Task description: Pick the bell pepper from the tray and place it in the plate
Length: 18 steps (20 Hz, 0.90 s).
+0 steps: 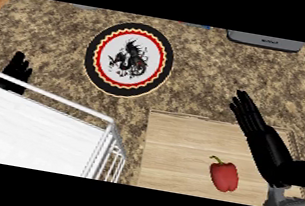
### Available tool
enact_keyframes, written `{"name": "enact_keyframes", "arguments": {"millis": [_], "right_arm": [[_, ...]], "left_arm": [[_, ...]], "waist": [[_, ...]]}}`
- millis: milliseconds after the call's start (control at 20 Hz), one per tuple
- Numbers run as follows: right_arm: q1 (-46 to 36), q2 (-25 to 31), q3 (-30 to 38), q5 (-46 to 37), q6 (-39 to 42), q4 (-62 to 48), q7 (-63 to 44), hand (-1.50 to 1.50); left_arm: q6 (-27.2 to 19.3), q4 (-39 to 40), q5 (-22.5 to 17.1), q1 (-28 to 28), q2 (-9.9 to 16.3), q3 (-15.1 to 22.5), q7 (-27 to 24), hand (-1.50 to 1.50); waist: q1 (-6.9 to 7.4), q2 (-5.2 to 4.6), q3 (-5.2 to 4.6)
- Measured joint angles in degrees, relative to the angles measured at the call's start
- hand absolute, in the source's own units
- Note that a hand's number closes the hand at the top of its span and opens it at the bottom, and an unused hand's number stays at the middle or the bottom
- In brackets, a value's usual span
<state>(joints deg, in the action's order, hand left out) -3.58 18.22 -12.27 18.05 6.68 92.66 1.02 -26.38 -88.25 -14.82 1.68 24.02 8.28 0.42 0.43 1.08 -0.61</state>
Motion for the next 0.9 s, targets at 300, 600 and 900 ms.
{"name": "enact_keyframes", "arguments": {"millis": [300,600,900], "right_arm": [[-4.0,5.3,-10.9,-13.2,2.3,8.4,-6.8,1.50],[-15.2,20.8,-14.0,-37.5,4.1,14.4,-4.4,1.50],[-5.8,18.1,-15.4,-38.3,-2.7,13.5,4.6,-1.50]], "left_arm": [[2.0,1.4,2.4,-0.7,1.1,1.9,-1.1,0.00],[3.3,2.8,2.7,-0.7,1.7,2.3,0.0,0.00],[2.9,1.1,3.4,-2.0,1.8,2.0,0.8,0.00]], "waist": [[-0.14,-0.34,0.41],[-0.73,1.64,0.00],[-1.45,0.05,1.33]]}}
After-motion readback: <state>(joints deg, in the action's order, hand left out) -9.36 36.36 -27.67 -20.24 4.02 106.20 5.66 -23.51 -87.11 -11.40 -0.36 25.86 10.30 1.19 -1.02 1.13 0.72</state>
